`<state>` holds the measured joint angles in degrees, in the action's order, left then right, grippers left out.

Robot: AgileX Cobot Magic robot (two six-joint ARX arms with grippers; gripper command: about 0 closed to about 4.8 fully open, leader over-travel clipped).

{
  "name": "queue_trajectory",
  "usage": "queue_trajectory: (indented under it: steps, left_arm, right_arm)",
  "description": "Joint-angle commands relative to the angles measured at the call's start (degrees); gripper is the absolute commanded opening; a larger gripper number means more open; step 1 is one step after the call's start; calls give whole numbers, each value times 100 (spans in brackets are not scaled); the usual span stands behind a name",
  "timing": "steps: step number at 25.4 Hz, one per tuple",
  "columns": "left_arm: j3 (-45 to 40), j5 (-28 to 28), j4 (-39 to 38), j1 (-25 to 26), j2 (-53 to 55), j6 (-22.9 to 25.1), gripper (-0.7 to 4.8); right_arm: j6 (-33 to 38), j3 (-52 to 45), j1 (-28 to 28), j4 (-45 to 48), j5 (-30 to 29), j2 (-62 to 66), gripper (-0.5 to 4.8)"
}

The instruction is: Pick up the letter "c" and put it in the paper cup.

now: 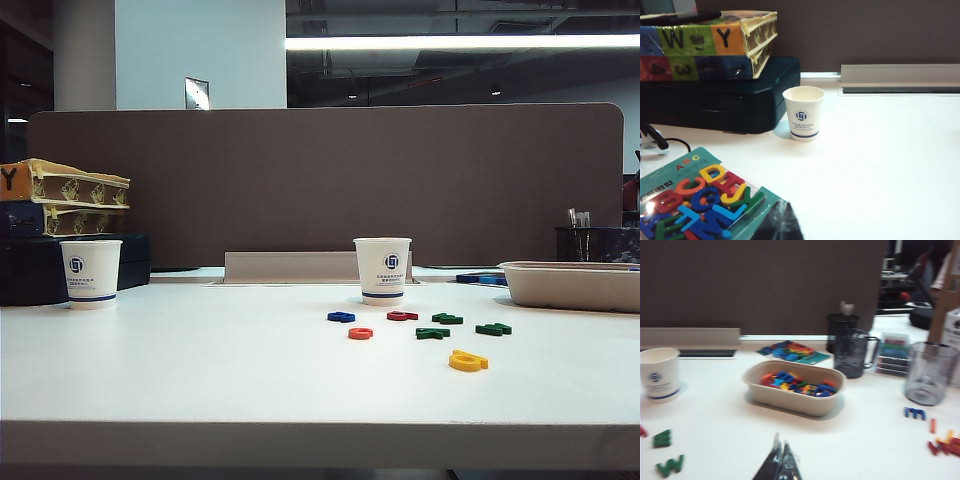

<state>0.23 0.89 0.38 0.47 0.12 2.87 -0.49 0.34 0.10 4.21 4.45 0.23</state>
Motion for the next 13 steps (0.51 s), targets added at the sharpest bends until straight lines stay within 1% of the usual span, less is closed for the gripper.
queue_trajectory:
  steps: [1, 8, 9, 10, 13]
  left_arm:
    - [20, -72, 96, -17, 2, -57, -5]
    - [20, -120, 127, -17, 2, -83, -5]
    - [20, -179, 160, -17, 2, -208, -5]
    - [20, -369, 234, -17, 2, -337, -5]
    - [24, -678, 382, -20, 2, -332, -5]
  right_arm:
    - [35, -28, 0, 243, 356, -42, -1]
    - [96, -28, 4, 205, 177, -42, -1]
    - [125, -28, 4, 210, 153, -42, -1]
    - [286, -28, 4, 227, 142, -42, -1]
    - [511, -28, 4, 297, 142, -42, -1]
